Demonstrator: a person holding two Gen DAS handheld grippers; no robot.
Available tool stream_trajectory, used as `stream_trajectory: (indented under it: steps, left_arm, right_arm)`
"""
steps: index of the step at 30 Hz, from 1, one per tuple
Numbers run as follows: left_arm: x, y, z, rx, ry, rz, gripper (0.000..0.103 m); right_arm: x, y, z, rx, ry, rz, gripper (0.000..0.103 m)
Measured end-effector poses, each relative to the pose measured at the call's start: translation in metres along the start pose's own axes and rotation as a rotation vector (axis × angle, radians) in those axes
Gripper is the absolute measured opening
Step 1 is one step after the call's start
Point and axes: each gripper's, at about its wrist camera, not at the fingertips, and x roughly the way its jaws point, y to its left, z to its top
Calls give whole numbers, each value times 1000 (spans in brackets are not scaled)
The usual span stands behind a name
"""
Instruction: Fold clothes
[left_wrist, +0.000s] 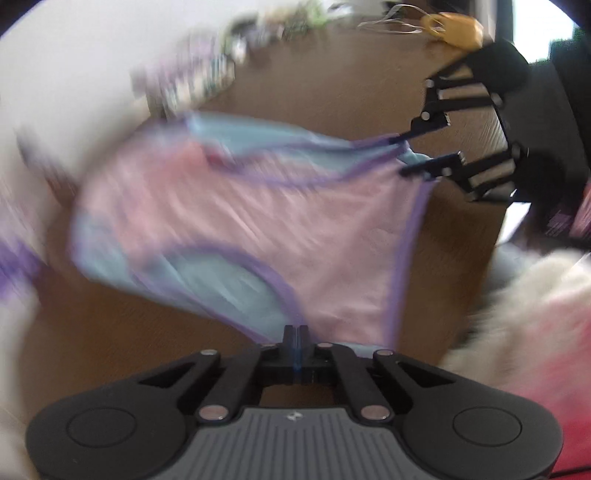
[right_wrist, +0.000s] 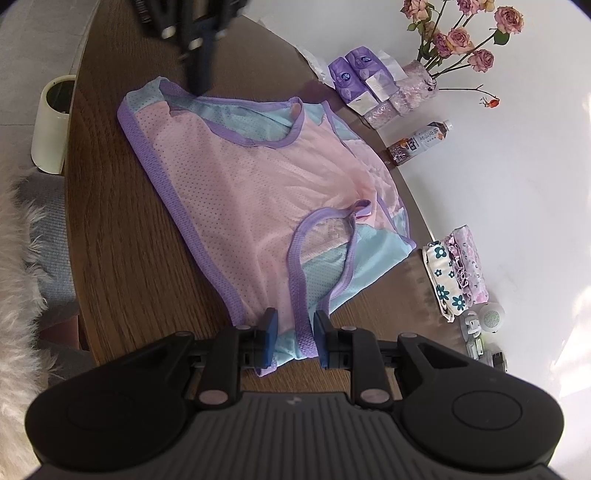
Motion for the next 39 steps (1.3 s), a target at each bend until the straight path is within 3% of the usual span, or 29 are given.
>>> stream_trajectory:
  steps: [4, 5, 6, 10, 13, 18, 25, 27, 29, 35, 39]
  left_arm:
    - [-9, 2, -1, -5, -11, -6, 2]
    - [-9, 4, -4, -23, 1, -24, 5]
    - [-10, 6, -8, -39, 7, -35, 7]
    - [-9, 6, -21, -85, 10, -57, 10]
    - [-6, -1, -26, -73, 7, -74, 10]
    - [-3, -13, -33, 28, 1, -72, 10]
    - [-2, -13, -40, 102, -40, -96, 10]
    - [-3, -14, -40, 131, -49, -101, 10]
    - [-3, -14, -41, 155, -56, -107, 11]
    - [-4, -11, -43, 290, -84, -114, 27]
    - [0, -5, -40, 401, -77, -161, 27]
  right_arm:
    - [-2, -5, 4, -20, 11, 17, 24]
    - [-6, -9, 6, -16, 4, 23, 31]
    - [-12, -15, 9, -5, -15, 27, 35]
    - [-32, -29, 38, 18, -169, 83, 35]
    - [-26, -17, 66, -70, -249, 161, 35]
    - [-3, 9, 104, -254, -298, 278, 34]
    - [13, 15, 131, -423, -242, 451, 34]
    - [16, 16, 133, -457, -220, 486, 25]
    - [18, 14, 135, -469, -208, 513, 24]
    - [21, 8, 141, -485, -176, 587, 15]
    - [27, 1, 150, -513, -138, 656, 15]
